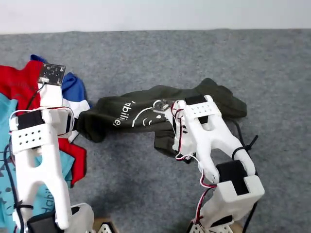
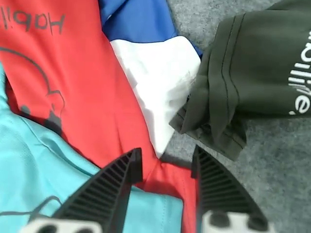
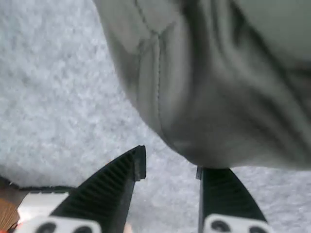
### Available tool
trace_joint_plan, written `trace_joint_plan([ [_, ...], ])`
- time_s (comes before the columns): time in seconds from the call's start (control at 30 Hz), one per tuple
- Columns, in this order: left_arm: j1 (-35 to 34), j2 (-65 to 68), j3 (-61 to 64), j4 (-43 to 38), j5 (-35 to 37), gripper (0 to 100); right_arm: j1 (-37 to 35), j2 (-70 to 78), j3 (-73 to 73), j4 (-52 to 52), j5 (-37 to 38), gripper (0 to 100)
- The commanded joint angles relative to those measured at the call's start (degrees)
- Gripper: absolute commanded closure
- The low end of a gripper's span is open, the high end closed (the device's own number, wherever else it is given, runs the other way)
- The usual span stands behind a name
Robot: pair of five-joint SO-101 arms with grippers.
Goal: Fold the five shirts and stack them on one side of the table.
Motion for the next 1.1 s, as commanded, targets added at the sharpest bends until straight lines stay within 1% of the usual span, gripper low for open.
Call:
trace_joint_plan([
  [0.0,-0.1,-0.2,-0.3,-1.1,0.4,82,0.6,2.2,-4.3,-0.7,0.4,81.6],
  [0.13,0.0,-0.2,-0.4,-1.2,0.4,82,0.3,7.5,-10.3,-0.7,0.1,81.6],
  [0.27,0.0,-0.2,-0.3,-1.2,0.3,82,-0.5,13.3,-16.6,-0.5,-2.0,81.6],
  [0.57,0.0,-0.2,-0.2,-1.2,0.3,82,-0.7,23.5,-29.8,3.1,-2.2,82.0],
  [0.77,0.0,-0.2,-0.2,-1.2,0.4,82,-0.4,26.0,-34.5,3.4,-1.7,96.0],
  [0.9,0.0,-0.2,-0.2,-1.2,0.4,82,0.0,25.5,-34.5,4.2,-1.6,97.6],
  [1.07,0.0,-0.3,-0.6,-0.9,0.4,82,0.7,20.6,-37.4,10.4,1.2,98.7],
])
